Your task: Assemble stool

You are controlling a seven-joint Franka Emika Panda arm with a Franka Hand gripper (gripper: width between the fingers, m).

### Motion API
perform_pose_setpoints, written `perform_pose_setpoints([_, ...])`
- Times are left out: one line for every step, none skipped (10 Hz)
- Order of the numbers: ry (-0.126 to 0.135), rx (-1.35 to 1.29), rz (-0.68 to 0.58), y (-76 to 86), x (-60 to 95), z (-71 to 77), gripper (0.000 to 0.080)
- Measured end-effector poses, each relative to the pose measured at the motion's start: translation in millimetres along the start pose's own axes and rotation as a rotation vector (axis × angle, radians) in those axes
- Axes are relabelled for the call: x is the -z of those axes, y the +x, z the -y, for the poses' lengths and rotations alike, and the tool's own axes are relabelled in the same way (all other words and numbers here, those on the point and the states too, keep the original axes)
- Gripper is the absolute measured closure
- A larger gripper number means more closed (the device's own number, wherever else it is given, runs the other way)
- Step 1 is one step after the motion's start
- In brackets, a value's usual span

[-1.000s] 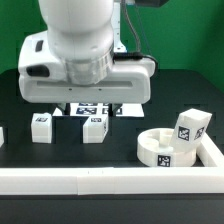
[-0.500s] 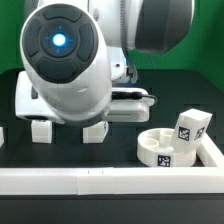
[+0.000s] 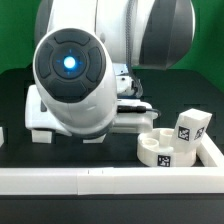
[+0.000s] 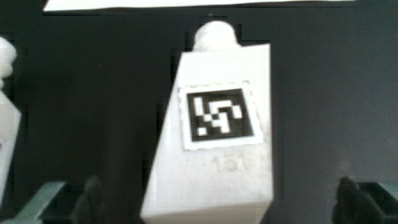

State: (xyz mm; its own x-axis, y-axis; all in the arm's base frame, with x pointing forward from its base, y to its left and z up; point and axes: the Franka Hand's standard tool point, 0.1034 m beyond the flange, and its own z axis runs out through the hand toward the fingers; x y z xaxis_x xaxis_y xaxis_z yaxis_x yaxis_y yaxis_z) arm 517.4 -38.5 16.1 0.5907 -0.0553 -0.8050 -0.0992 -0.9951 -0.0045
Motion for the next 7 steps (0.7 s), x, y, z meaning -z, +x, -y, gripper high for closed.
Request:
perform_pose_setpoints([-0.001,0.0,0.001,1.0,-3.8,0.3,0.0151])
perform_pose_setpoints([-0.003,-0.004,0.003,1.4,-6.6,-0.5,0.0151])
perform_pose_setpoints([-0.007,-0.012,0.005,2.0,-8.8,-1.5,0.027])
perform_pose_setpoints([-0.007,-0.013,0.006,2.2,-9.4,-1.9,0.027])
perform_pose_setpoints([-0.005,-0.008,0.004,2.6,-9.3,-3.3,0.0408])
perform_pose_setpoints([-0.001,-0.007,0.004,2.7,-9.2,-6.1,0.0477])
perform_pose_setpoints([0.002,-0.006,0.004,2.8,-9.2,-8.1,0.0477])
